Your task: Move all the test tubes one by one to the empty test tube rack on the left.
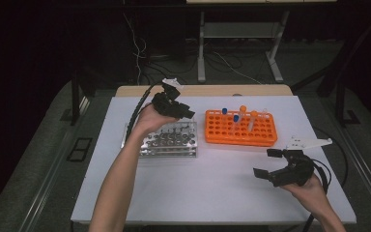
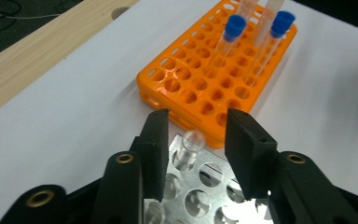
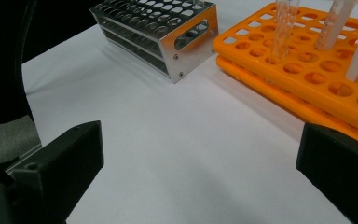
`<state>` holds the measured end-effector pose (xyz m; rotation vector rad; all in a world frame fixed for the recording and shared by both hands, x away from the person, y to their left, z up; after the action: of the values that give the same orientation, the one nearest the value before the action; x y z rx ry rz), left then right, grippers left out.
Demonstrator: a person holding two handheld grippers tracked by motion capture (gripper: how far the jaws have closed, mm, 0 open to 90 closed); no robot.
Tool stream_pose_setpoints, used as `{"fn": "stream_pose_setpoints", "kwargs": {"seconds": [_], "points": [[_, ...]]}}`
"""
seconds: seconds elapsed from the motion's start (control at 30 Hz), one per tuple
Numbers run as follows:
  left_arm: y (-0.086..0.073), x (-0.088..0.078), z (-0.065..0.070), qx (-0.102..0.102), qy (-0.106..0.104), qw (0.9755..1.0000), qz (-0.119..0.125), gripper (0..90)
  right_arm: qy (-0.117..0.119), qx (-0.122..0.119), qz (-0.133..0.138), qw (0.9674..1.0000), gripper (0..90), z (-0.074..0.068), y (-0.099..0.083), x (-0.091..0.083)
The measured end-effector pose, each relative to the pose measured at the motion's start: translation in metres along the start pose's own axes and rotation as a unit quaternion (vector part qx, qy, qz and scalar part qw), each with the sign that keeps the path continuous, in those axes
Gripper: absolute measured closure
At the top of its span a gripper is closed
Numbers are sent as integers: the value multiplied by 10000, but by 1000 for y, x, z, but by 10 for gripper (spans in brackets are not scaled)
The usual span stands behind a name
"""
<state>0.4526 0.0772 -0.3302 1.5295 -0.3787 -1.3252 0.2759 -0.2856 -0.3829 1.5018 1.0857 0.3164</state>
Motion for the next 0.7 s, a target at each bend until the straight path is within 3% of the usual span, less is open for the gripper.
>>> {"fn": "stream_pose_setpoints", "kwargs": {"seconds": [0.3,0.7], "points": [[3,-22,11,-100,-46,9997,239,372,-136,-62,-130,9998,2,15,15,0],[-7,-42,31,-142,-98,9988,457,142,-535,-72,-252,9982,2,58,44,-2]]}}
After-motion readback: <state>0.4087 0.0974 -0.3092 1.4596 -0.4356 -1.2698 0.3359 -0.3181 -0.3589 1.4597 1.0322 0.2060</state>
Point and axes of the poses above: each handheld gripper's, and its own axes: x roughly forward along the jaws, y roughly out of its top, z roughly to its right, the point moved 1 cm from there along x, roughly forward along the jaws, and after that the axes turned 10 degrees about z, right-handed, at the moved point
